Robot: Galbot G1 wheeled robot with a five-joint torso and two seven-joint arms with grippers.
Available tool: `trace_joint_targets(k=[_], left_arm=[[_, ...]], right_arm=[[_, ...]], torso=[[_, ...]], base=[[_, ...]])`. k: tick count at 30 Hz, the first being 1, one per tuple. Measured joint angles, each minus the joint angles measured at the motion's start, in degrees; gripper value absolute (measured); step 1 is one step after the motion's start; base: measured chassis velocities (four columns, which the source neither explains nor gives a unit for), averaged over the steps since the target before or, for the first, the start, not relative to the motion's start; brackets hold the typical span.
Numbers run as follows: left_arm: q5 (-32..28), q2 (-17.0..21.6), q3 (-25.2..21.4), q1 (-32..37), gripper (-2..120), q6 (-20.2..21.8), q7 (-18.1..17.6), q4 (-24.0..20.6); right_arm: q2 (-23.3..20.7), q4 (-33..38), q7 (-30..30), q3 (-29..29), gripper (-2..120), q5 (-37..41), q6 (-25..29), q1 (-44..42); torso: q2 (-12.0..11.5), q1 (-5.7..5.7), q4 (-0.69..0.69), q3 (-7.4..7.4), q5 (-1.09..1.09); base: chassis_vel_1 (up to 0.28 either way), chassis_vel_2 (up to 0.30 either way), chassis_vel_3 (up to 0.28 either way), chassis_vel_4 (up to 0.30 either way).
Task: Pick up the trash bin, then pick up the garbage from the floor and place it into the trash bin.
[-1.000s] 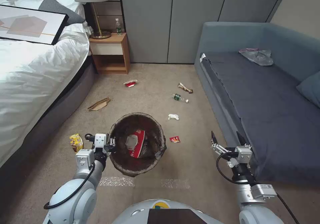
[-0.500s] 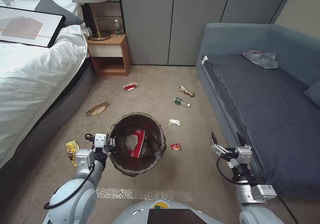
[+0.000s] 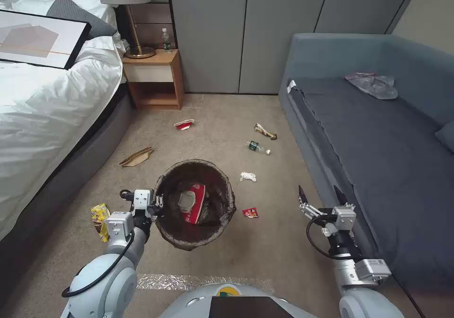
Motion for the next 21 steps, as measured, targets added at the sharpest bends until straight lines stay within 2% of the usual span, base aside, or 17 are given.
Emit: trace_joint_targets(k=[12,21], left_arm=[[-0.02,-0.23,-0.19,0.07,2,0.06,-0.09,-0.48],[-0.02,-0.36,-0.26,0.34,2,0.16,-0.26,-1.03]], right_arm=[[-4.88,-2.69,0.82,-2.25,100,3.02,-5.2,5.82],[-10.9,-5.71,0.56,-6.31,100,7.92,-12.8,10.86]], torso=[[0.0,0.0,0.0,0.0,0.0],[0.0,0.0,0.0,0.0,0.01]], base=[[0.0,0.0,0.0,0.0],[0.0,0.0,0.0,0.0]])
